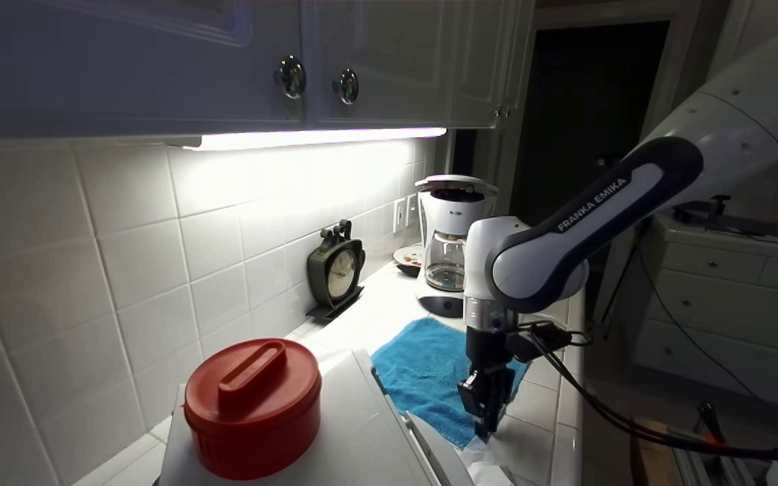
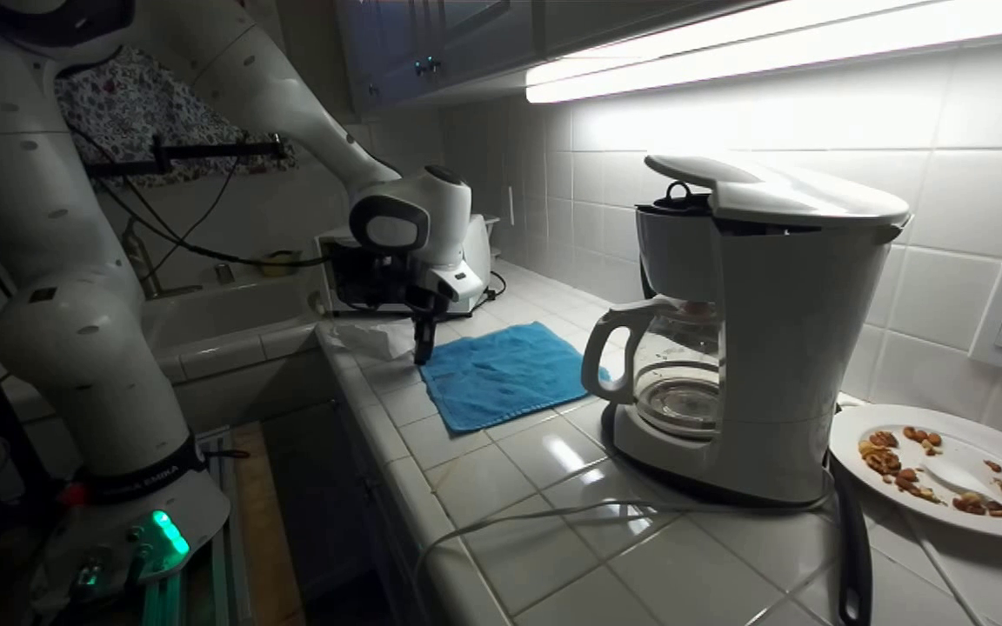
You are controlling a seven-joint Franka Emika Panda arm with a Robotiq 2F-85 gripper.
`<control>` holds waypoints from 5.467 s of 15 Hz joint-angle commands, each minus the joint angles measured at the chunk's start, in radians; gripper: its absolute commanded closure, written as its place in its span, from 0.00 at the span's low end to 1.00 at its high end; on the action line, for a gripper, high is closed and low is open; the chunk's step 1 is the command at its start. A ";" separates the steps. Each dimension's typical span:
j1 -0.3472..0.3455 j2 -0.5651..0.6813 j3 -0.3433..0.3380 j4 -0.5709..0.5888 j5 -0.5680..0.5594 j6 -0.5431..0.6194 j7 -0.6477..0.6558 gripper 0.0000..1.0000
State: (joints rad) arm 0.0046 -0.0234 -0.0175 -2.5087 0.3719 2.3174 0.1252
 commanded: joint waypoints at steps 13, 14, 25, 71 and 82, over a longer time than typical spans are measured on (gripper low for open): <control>-0.047 -0.036 -0.030 -0.112 -0.088 0.301 0.010 0.00; -0.049 -0.041 -0.033 -0.112 -0.094 0.298 0.009 0.00; -0.004 -0.041 -0.004 -0.010 -0.035 0.113 -0.018 0.00; 0.026 0.094 0.045 0.114 -0.160 -0.024 0.097 0.84; -0.009 0.005 0.006 0.084 -0.177 0.016 0.073 0.96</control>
State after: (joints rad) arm 0.0164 0.0310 0.0091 -2.4048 0.2288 2.3123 0.1925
